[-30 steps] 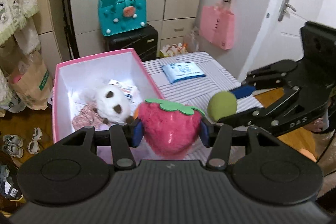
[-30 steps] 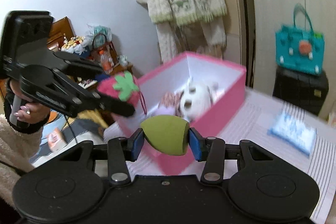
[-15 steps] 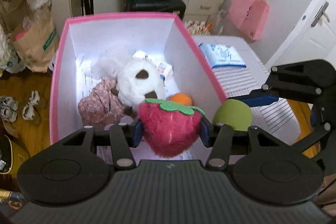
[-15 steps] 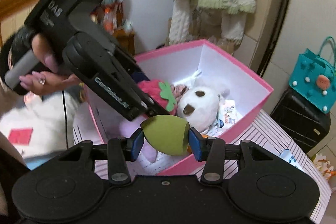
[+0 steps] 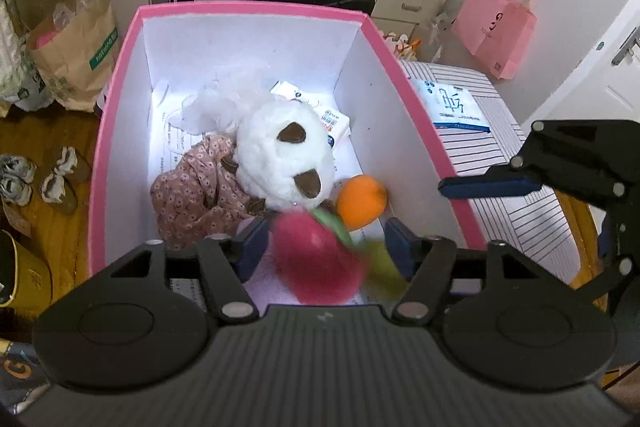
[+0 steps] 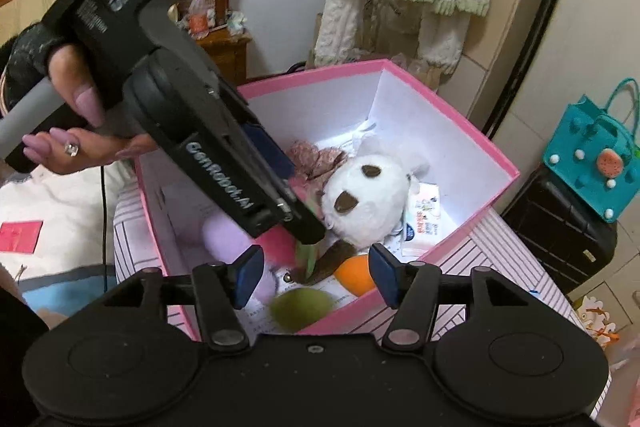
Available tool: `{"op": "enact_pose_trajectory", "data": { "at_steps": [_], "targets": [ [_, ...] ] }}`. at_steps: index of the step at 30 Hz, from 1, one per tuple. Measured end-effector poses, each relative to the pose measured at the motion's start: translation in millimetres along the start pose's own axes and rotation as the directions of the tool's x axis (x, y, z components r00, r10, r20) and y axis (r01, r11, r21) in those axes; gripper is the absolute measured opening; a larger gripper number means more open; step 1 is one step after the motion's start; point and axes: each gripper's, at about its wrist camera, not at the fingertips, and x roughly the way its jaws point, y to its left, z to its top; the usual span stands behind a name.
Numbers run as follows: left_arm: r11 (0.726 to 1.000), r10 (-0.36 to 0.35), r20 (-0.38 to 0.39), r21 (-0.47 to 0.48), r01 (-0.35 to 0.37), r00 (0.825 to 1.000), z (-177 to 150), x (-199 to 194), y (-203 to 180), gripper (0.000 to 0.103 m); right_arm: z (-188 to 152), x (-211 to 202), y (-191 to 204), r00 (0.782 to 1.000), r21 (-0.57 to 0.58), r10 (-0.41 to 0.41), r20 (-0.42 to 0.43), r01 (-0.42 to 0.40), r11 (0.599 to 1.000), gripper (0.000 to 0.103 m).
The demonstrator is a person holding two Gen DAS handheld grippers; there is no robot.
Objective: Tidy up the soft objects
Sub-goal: 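Open both tools to drop the ball and sponge into the box, then move both open tools from the box to the blue-and-white wipes pack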
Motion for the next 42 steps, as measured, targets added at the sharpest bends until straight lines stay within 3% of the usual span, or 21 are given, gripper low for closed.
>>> {"op": "enact_pose_trajectory", "data": {
  "at_steps": [10, 24, 30, 37, 40, 42],
  "targets": [
    [0.989, 0.075, 0.081, 0.123, -0.085, 0.994, -14.4, -58.3, -22.4, 0.071, -8.2, -42.8, -6.2, 0.995, 0.146, 0.057, 0.08, -0.068, 0.987, 0.064],
    [0.968, 0.088, 0.095, 0.226, -0.107, 0.992, -47.1, -132.7, -74.6, 0.073, -39.6, -107.5, 8.7, 0.989, 0.207, 0.081, 0.128, -0.106, 0.973, 0.064],
    [0.943, 0.069, 0.073, 0.32, -0.088, 0.995, -69.0, -135.6, -105.8, 0.076, -65.8, -129.3, 13.6, 0.989, 0.234, 0.074, 0.125, -0.102, 0.967, 0.064],
    [0.924, 0.015, 0.006, 0.382, -0.016, 1.0, -85.0, -113.0, -133.7, 0.077, -104.7, -128.5, 15.2, 0.994, 0.295, 0.056, 0.096, -0.082, 0.952, 0.064],
    [0.918, -0.02, 0.022, 0.396, 0.01, 1.0, -85.7, -104.2, -146.1, 0.077, -120.2, -128.2, 13.9, 0.995, 0.313, 0.041, 0.094, -0.068, 0.947, 0.064],
    [0.902, -0.021, 0.066, 0.432, -0.009, 0.998, -87.3, -99.1, -156.3, 0.077, -129.0, -128.5, 11.5, 0.996, 0.319, 0.016, 0.093, -0.045, 0.947, 0.064]
  ]
}}
